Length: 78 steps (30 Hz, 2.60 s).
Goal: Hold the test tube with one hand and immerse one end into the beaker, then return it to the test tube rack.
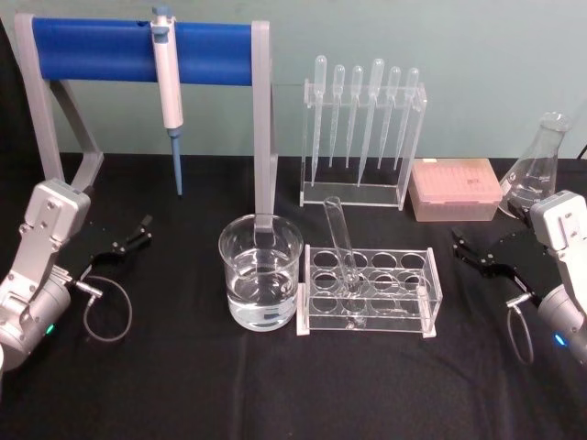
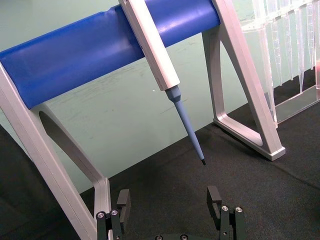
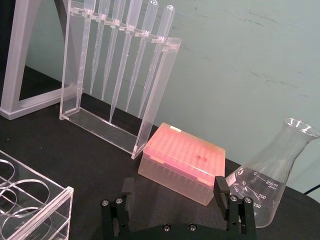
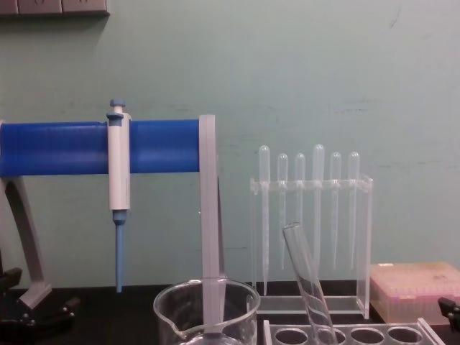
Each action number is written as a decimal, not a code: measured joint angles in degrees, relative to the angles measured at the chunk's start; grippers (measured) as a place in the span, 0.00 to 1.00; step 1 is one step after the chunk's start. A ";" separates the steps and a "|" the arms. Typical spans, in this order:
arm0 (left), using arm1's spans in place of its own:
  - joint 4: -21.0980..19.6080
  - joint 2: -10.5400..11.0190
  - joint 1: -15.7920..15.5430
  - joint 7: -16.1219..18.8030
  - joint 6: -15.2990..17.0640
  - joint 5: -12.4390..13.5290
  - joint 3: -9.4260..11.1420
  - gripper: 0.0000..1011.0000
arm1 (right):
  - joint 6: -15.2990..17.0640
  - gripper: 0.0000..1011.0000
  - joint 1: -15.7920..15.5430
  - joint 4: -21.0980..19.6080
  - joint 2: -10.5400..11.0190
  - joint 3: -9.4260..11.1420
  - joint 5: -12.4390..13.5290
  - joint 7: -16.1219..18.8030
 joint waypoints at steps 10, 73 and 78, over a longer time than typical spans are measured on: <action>0.00 0.00 0.00 0.00 0.00 0.00 0.00 0.99 | 0.00 0.99 0.00 0.00 0.00 0.00 0.00 0.00; 0.00 0.00 -0.01 0.00 0.00 0.00 0.00 0.99 | 7.85 0.99 -3.29 -17.12 -0.57 -2.29 5.39 17.52; 0.00 0.00 0.00 0.00 0.00 0.00 0.00 0.99 | 9.70 0.99 0.65 -14.34 -3.02 -3.51 5.34 20.60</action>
